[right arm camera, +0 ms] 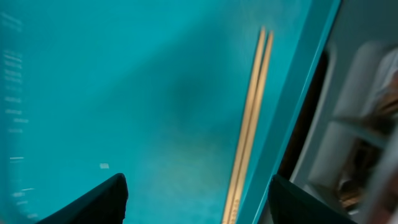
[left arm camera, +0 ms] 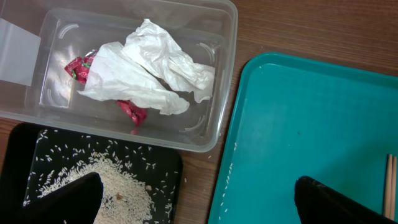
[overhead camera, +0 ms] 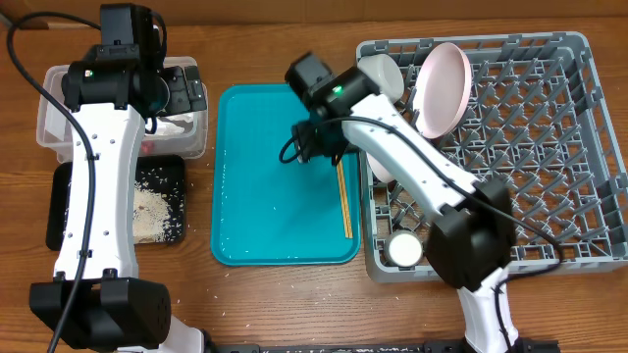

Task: Sort waste into correct bins and load items into the dishwasher
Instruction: 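Grasp one wooden chopstick on the teal tray with the right gripper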

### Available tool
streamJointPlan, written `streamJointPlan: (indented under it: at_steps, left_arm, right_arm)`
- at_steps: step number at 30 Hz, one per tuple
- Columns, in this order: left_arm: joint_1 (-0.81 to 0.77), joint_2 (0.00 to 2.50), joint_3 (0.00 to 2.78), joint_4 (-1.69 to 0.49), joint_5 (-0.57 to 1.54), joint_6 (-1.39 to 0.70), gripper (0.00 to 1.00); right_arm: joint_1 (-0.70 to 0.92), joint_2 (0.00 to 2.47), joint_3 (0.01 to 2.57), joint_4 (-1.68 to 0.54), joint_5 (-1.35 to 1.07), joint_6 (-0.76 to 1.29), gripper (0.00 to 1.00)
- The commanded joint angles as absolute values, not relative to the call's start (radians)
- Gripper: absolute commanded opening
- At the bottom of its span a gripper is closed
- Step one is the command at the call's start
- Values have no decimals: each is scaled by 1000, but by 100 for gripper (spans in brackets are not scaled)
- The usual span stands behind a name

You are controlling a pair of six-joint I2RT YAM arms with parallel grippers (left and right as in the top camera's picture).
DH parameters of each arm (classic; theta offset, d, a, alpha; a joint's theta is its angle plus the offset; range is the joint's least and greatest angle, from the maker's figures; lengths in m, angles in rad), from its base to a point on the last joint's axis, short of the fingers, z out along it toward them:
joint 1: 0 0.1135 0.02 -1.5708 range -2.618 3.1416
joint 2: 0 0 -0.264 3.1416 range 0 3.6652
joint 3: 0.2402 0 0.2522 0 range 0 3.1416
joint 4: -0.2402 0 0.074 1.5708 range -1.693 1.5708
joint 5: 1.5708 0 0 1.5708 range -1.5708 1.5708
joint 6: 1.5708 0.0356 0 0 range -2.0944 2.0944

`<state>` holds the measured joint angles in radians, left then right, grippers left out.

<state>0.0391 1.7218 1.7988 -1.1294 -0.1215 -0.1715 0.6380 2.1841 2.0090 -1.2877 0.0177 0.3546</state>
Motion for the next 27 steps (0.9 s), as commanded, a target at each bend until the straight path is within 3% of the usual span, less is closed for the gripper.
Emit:
streamJointPlan:
  at_steps: [1,27]
  left_arm:
    - [32,1730,1820,-1126,-134,-157,100]
    - [32,1730,1820,-1126,-134,-157,100]
  right_arm:
    - [625,2220,1983,-1287,43,374,73]
    - [629,2361,1916,-1182,-2,360,63]
